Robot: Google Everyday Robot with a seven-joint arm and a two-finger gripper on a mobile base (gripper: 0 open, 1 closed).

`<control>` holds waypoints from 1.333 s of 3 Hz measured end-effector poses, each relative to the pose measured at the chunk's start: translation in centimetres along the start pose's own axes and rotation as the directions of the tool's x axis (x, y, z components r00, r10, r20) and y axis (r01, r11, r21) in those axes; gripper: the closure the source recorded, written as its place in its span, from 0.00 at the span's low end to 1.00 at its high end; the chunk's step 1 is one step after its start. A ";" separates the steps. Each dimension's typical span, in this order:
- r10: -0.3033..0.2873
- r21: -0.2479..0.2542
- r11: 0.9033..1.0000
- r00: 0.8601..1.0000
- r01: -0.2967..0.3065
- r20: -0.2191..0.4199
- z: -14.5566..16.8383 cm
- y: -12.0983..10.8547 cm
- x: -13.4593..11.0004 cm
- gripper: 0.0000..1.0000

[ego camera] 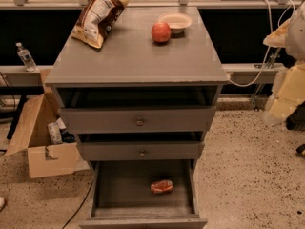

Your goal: Pick coke can from bottom drawer and place on counter

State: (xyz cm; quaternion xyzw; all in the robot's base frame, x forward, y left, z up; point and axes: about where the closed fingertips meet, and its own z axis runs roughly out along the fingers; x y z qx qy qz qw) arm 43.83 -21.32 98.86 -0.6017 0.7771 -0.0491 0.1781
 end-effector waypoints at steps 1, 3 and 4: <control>-0.001 -0.006 1.000 1.000 0.001 0.005 0.4 0.1 -0.1 0.00; 0.002 -0.145 0.989 0.992 0.017 0.127 11.1 3.9 -1.7 0.00; 0.002 -0.145 0.989 0.992 0.017 0.127 11.1 3.9 -1.7 0.00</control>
Offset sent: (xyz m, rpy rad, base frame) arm 0.0055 0.0299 -0.0935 0.1077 0.1073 0.0633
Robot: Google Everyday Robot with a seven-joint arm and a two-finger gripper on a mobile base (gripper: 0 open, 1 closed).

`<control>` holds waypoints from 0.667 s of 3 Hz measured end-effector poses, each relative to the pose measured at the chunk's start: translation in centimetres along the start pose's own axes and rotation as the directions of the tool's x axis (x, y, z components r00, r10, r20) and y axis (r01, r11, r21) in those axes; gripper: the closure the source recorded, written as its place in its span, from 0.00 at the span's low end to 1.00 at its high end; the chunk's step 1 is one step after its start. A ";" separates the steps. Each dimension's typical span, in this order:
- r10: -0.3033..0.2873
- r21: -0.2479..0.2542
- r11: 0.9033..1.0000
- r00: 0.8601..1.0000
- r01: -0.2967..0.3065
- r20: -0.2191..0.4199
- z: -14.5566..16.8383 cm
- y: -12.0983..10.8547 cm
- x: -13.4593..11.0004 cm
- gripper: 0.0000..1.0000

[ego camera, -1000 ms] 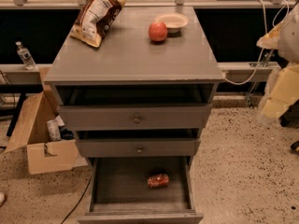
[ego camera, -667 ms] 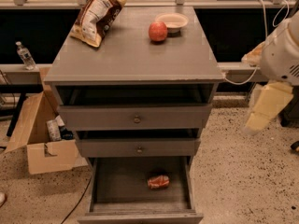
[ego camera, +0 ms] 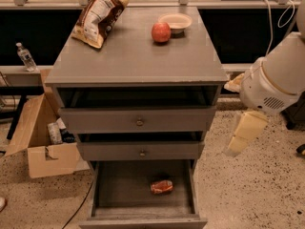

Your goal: Pick coke can from bottom drawer and place on counter

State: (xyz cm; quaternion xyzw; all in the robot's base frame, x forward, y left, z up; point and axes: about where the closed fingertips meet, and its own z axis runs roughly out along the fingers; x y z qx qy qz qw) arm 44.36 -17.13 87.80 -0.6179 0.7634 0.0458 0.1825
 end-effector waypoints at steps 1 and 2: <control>-0.011 -0.010 1.000 1.000 0.012 0.028 1.5 0.4 0.4 0.00; -0.027 -0.071 0.997 0.996 0.033 0.082 7.6 1.9 0.8 0.00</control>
Offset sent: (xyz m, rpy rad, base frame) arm -0.0034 0.0360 -0.1470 0.1457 0.0862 0.1076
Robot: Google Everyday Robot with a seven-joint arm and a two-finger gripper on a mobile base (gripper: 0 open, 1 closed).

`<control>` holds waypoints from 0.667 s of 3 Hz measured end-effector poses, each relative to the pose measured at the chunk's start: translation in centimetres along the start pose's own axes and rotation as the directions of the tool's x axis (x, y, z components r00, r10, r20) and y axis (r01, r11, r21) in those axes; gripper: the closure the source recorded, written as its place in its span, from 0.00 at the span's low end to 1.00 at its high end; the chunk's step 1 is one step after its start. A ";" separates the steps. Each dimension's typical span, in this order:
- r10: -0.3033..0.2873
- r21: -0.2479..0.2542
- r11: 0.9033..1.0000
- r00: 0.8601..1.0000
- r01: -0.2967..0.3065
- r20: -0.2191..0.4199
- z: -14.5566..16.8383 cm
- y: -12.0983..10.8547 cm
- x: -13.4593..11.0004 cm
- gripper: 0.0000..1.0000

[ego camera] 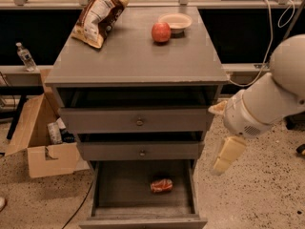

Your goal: Pick coke can from bottom drawer and place on counter

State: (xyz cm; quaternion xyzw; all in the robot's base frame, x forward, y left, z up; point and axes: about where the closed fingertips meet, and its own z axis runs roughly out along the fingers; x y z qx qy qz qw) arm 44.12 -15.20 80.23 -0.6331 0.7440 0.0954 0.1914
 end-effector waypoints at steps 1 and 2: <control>-0.003 -0.072 0.997 0.998 0.007 0.064 6.8 1.1 0.3 0.00; 0.027 -0.155 0.988 0.991 -0.007 0.130 13.7 1.8 0.7 0.00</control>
Offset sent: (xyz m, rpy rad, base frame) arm 0.0108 0.0779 -0.1911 0.2400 0.1862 0.0884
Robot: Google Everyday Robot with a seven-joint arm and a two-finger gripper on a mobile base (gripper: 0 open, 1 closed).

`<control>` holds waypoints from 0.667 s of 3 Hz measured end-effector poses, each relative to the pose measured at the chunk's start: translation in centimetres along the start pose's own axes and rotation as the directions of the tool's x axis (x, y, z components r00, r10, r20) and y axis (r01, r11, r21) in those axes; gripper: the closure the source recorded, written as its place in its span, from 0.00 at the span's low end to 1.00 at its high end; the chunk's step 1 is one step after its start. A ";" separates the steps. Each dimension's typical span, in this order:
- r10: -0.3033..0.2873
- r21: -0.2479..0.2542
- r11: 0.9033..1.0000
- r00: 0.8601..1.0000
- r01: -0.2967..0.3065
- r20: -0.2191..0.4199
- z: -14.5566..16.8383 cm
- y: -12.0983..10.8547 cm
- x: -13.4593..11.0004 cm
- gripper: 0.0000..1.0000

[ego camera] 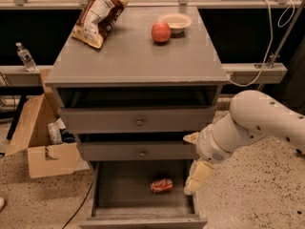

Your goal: Pick coke can from bottom drawer and place on counter

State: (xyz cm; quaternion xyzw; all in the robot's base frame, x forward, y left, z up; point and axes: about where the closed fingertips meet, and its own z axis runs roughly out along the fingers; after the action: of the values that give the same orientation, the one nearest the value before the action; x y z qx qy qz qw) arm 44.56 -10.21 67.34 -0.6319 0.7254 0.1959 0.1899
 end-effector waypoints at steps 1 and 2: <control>0.000 0.000 1.000 1.000 0.000 0.000 0.0 0.0 0.0 0.00; 0.011 -0.019 1.000 1.000 -0.011 -0.002 2.7 -0.3 1.0 0.00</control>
Offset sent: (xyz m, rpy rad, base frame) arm 0.0075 0.0137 -0.0765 0.0013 0.0585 -0.0050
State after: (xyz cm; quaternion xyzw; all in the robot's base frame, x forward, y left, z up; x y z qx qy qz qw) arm 44.77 -9.63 64.49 -0.6297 0.7273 0.2032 0.1820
